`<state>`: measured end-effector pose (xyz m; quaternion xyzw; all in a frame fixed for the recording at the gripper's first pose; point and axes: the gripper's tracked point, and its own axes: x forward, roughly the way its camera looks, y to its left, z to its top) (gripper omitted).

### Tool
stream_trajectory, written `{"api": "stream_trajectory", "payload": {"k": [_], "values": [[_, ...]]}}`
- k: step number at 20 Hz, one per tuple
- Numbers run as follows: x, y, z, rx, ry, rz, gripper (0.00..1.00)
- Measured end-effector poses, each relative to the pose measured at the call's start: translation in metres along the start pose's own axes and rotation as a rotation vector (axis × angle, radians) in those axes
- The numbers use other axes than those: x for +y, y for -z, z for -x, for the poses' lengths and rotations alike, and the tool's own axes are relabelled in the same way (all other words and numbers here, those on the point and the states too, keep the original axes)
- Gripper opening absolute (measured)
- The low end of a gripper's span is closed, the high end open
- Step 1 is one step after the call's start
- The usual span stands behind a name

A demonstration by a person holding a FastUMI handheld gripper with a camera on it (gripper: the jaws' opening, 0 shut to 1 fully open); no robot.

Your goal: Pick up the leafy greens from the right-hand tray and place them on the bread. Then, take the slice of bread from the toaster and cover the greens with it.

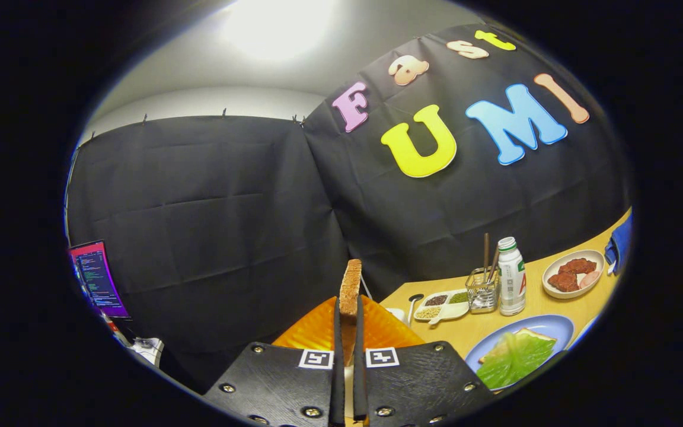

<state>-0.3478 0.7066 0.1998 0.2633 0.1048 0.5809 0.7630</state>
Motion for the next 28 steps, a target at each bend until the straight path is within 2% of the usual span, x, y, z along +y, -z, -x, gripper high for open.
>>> {"api": "stream_trajectory", "payload": {"k": [5, 8, 11, 16, 19, 20, 23, 28], "values": [[-0.064, 0.008, 0.03, 0.035, 0.111, 0.054, 0.06], [-0.117, 0.022, 0.048, 0.079, 0.218, 0.048, 0.06], [-0.152, 0.03, 0.062, 0.087, 0.288, 0.022, 0.06], [-0.169, 0.044, 0.059, 0.107, 0.307, -0.068, 0.06], [-0.181, 0.069, 0.053, 0.16, 0.323, -0.085, 0.06], [-0.19, 0.08, 0.055, 0.199, 0.353, -0.08, 0.06], [-0.218, 0.081, 0.067, 0.195, 0.444, -0.032, 0.06], [-0.252, 0.105, 0.085, 0.237, 0.525, -0.069, 0.06]]}}
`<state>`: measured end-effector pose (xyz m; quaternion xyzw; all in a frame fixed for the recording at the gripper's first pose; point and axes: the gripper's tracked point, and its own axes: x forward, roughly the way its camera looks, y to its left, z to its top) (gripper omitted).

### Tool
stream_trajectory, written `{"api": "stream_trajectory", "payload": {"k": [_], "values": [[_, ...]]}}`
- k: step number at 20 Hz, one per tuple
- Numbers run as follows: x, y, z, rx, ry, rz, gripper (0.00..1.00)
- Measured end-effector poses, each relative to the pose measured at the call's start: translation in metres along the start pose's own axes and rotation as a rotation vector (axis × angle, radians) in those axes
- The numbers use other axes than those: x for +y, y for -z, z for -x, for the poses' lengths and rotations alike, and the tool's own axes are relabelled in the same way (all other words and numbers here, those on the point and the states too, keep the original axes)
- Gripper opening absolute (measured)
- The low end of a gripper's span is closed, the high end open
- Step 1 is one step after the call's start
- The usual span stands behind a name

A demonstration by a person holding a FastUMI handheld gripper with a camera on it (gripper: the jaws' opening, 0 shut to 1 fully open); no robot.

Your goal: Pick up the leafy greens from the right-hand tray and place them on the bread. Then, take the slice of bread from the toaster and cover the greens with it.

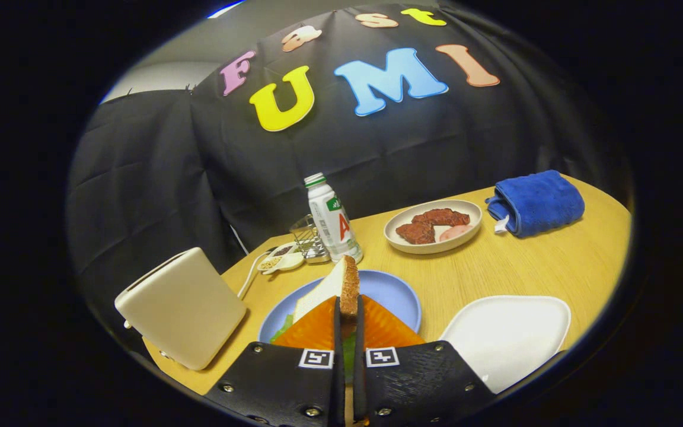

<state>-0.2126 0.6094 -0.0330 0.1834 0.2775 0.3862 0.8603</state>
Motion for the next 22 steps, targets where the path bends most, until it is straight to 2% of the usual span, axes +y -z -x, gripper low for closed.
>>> {"api": "stream_trajectory", "payload": {"k": [6, 9, 15, 18, 19, 20, 21, 22], "values": [[-0.0132, 0.0114, -0.0054, 0.031, 0.001, -0.065, 0.06], [-0.0122, 0.012, -0.0062, 0.027, 0.047, 0.023, 0.06], [-0.0054, 0.0086, -0.0032, -0.016, 0.156, 0.305, 0.07], [-0.0052, 0.0074, -0.0021, -0.034, 0.161, 0.337, 0.08], [-0.0047, 0.0081, -0.0017, -0.033, 0.157, 0.324, 0.15], [-0.0081, 0.008, -0.0012, -0.032, 0.173, 0.315, 0.16], [-0.0064, 0.008, 0.0, -0.024, 0.16, 0.308, 0.21], [-0.006, 0.0078, 0.0006, -0.023, 0.158, 0.312, 0.34]]}}
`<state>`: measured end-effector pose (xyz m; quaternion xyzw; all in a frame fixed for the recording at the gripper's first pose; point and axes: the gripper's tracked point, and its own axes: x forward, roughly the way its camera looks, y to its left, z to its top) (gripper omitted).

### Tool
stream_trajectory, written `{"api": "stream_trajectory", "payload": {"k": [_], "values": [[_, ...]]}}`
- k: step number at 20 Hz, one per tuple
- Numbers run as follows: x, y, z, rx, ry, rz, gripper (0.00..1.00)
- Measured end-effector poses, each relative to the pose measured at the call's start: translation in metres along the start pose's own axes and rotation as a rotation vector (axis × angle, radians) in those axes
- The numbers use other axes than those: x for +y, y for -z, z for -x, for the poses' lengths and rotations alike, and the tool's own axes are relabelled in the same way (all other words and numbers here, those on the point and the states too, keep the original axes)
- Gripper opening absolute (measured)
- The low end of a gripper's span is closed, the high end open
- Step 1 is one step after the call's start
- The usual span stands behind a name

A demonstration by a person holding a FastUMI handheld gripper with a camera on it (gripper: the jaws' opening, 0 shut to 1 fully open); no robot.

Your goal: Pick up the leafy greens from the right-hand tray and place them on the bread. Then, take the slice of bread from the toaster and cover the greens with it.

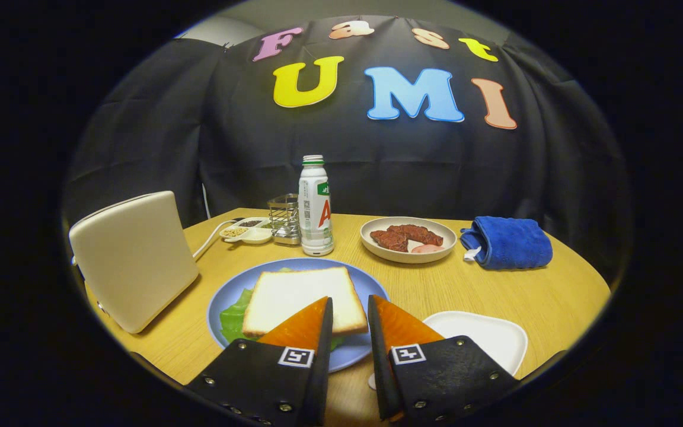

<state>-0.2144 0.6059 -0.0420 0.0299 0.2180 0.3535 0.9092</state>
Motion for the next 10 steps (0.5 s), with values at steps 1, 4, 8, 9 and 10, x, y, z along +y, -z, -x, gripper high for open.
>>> {"api": "stream_trajectory", "payload": {"k": [1, 4, 8, 9, 10], "values": [[0.003, -0.001, 0.0, -0.01, -0.007, 0.011, 0.33], [0.016, -0.003, 0.001, -0.033, -0.055, 0.029, 0.47], [0.025, -0.003, 0.002, -0.041, -0.092, 0.034, 0.71], [0.025, -0.002, 0.003, -0.042, -0.094, 0.034, 0.71], [0.026, -0.002, 0.003, -0.041, -0.098, 0.032, 0.74]]}}
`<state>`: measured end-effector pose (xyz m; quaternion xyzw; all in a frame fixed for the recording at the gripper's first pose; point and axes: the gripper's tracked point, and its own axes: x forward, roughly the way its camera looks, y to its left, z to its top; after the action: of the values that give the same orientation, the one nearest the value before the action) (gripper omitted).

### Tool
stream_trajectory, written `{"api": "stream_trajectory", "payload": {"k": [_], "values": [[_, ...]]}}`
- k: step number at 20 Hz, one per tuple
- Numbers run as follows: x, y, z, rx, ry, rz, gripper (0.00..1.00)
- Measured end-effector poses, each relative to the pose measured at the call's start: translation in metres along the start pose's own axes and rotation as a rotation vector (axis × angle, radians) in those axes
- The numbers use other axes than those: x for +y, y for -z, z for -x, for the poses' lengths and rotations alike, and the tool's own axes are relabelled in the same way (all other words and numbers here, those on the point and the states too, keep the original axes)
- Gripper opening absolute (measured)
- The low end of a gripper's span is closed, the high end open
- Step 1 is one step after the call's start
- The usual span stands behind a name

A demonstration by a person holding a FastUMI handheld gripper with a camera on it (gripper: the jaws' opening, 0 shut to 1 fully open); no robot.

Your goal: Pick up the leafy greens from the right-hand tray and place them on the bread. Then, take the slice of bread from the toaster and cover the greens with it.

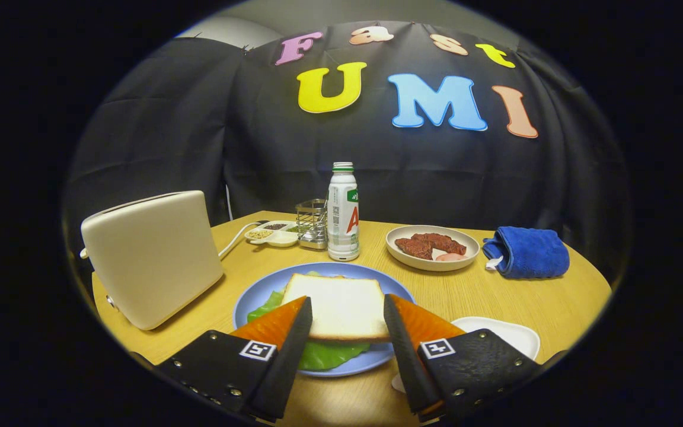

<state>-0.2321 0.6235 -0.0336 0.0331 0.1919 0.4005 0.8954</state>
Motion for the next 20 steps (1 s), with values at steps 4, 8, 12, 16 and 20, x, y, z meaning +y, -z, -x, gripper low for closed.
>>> {"api": "stream_trajectory", "payload": {"k": [4, 8, 12, 16, 20], "values": [[0.0003, -0.0002, -0.0008, -0.002, -0.006, 0.0, 0.87], [0.0029, 0.0, -0.0014, -0.006, -0.019, 0.0, 0.99], [0.002, -0.0004, -0.0001, -0.003, -0.014, 0.002, 0.99], [-0.0001, -0.0011, 0.0002, -0.009, -0.007, -0.008, 0.99], [0.0017, -0.0033, 0.0021, -0.028, -0.015, -0.002, 0.99]]}}
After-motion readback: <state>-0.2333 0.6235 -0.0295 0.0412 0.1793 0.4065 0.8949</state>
